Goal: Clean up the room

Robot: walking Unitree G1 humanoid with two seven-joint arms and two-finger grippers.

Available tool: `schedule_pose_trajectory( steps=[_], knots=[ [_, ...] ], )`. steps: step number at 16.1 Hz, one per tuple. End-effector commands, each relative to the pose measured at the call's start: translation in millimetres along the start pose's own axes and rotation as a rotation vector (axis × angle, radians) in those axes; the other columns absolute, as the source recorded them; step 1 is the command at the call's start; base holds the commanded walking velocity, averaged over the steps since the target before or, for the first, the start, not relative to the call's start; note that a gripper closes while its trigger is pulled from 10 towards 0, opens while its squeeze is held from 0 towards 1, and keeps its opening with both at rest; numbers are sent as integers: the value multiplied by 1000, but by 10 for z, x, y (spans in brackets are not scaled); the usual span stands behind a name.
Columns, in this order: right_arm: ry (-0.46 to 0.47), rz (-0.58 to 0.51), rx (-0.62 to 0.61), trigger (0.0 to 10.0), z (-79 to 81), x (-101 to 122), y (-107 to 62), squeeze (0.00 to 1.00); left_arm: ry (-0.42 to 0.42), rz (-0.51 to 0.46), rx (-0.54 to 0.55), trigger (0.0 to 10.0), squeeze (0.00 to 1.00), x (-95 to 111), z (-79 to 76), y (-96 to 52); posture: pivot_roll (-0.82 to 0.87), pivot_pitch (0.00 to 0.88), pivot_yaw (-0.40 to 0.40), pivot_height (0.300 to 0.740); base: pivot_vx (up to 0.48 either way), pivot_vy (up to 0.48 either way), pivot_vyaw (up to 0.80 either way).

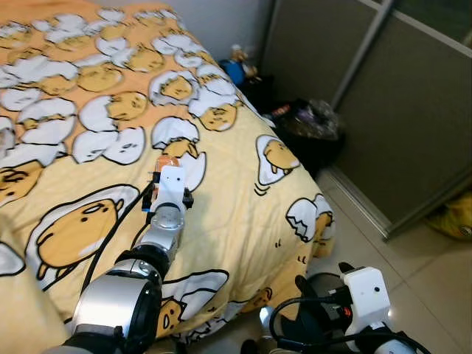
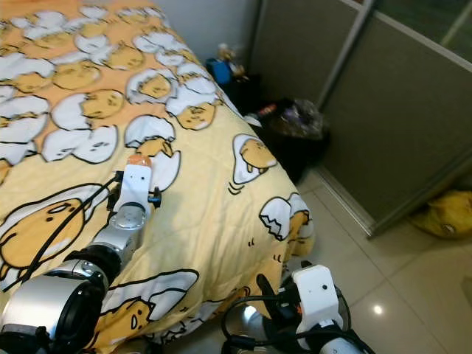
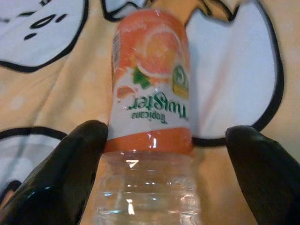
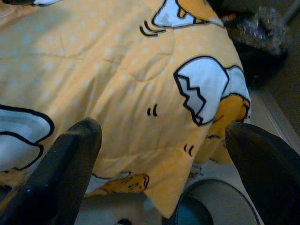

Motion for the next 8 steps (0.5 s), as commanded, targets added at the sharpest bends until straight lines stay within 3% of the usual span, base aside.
schedule_pose_trajectory(
  steps=[1, 3, 4, 8],
  knots=[
    [13, -11, 31, 10000, 61, 78, -10, 0, 61, 126, 8, 10000, 0, -377, 2, -47, -258, 198, -108, 740, 0, 0, 0],
    [74, -17, 203, 10000, 358, 167, -33, 0, 71, 141, -9, 10000, 0, -423, -9, -52, -258, 227, -105, 740, 0, 0, 0],
    [103, -15, 245, 10000, 433, 202, -45, 0, 65, 145, -27, 0, 0, -427, -21, -50, -254, 239, -99, 740, 0, 0, 0],
    [79, 70, 302, 10000, 476, 32, -21, 0, 38, 98, -75, 0, 0, -266, -47, -17, -233, 230, -84, 740, 0, 0, 0]
  ],
)
Point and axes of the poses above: a point about 5 cm out from each wrist's last joint towards the gripper, its own y axis pointing out of the wrist towards the gripper, its own x axis along the axis of the wrist's last joint, z = x × y, the point moved 6 cm from there along y, pointing out of the wrist towards the gripper, and after that the axes turned 6 degrees about y, right-handed, at the moved point
